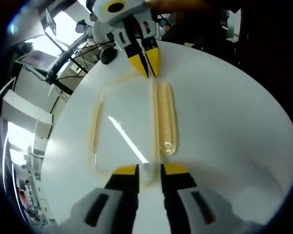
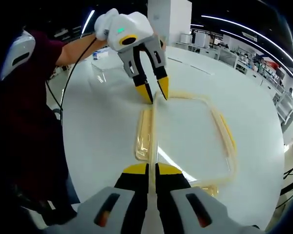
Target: Snap each plastic latch of the storage box into its locked position after aligning the lid with the box until every specified latch is closed and the lid sits flush.
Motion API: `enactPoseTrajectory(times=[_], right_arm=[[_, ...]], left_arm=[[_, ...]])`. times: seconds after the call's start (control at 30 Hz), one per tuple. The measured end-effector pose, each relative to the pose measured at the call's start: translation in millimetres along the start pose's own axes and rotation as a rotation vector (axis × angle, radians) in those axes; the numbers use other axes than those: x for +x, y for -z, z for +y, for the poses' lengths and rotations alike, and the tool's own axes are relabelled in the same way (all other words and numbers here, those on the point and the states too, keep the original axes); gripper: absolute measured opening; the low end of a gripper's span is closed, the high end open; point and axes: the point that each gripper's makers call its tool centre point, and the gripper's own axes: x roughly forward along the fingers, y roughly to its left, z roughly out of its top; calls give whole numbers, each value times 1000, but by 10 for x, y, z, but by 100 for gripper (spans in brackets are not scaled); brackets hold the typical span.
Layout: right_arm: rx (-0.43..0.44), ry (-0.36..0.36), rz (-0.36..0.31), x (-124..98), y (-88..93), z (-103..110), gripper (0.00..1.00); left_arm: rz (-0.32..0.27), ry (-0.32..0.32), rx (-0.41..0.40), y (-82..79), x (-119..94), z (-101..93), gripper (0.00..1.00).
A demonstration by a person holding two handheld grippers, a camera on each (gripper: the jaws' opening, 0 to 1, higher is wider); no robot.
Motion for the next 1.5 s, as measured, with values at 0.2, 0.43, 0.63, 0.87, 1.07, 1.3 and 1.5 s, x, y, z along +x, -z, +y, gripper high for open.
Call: enactPoseTrajectory(times=[0.2,0.43,0.63,0.87,1.07,1.3,1.5], right_arm=[[-2,-2,2,0,2,-11,3],[-8,0,8,4,5,-10,3],[-27,5,34,5,13,6,3],[-66,26,69,8,21,37,4],[-99,40,74,2,30,63,4],[-163,60,90,13,26,97,9],[-206,85,100,11,15,127,15]], left_arm=[[10,20,6,4,10,-41,7],[16,34,27,-7,28,-48,6],[25,70,30,-23,26,-78,6],[28,98,12,-33,24,-99,5],[32,126,-12,-45,13,-126,4],[11,175,-49,-98,-24,-170,4],[9,207,-60,-132,-39,-212,4]])
